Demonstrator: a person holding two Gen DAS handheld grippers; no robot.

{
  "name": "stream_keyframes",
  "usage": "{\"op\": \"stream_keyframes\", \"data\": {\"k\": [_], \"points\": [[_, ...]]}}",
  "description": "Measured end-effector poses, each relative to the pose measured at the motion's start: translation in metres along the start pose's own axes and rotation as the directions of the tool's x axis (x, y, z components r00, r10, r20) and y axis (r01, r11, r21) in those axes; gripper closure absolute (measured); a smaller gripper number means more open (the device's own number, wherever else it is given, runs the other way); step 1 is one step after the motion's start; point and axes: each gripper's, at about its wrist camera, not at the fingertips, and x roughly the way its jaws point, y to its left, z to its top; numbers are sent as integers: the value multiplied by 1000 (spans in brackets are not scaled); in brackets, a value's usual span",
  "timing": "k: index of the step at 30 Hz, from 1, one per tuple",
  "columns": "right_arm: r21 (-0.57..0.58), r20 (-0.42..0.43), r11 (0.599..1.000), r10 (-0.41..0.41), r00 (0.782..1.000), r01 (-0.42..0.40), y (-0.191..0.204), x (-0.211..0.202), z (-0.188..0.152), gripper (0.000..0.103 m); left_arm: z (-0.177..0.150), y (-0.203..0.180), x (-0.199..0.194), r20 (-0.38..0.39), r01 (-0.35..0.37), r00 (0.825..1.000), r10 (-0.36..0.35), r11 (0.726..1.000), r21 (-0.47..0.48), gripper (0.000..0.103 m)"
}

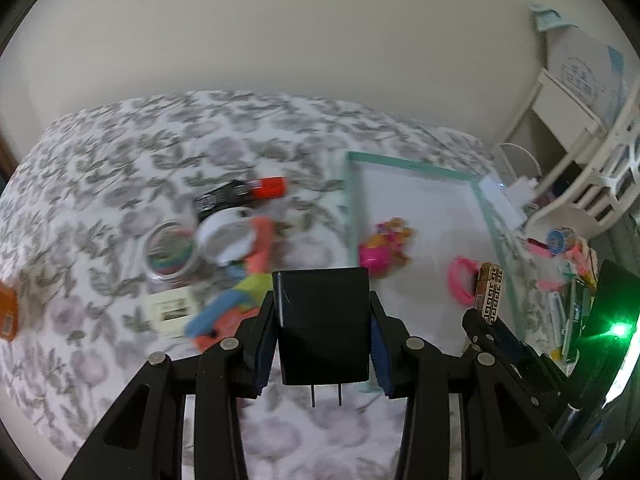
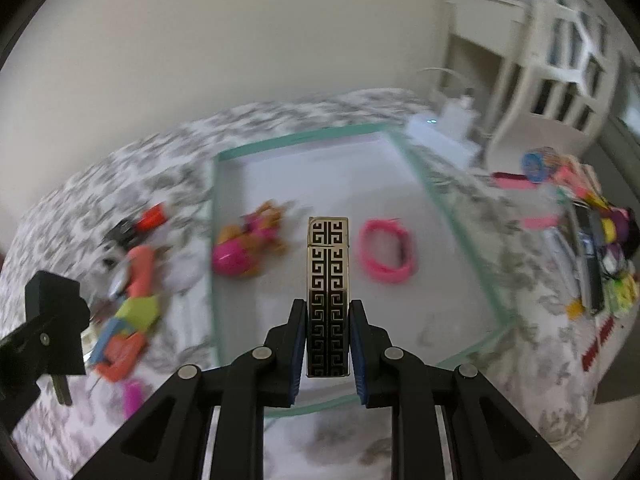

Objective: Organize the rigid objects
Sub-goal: 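Carry charger and harmonica over the tray with both tools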

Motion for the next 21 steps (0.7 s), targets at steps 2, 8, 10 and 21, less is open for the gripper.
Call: {"op": "stream_keyframes", "data": {"k": [2,8,10,21], "points": [[35,22,999,-23,999,22,-12,-1,3,81,1,-13,4,8,13,1000,-13,1000,10,60],[107,63,993,-54,997,47,-33,2,10,81,4,-41,24,0,71,997,-71,997,-5,60],[125,63,991,-54,997,46,-40,6,11,81,3,-49,32,-1,71,997,-71,997,10,60],[170,-13,985,-21,1000,23,-58,38,5,81,-5,-60,67,-52,121,992,-116,988,98,60]]}}
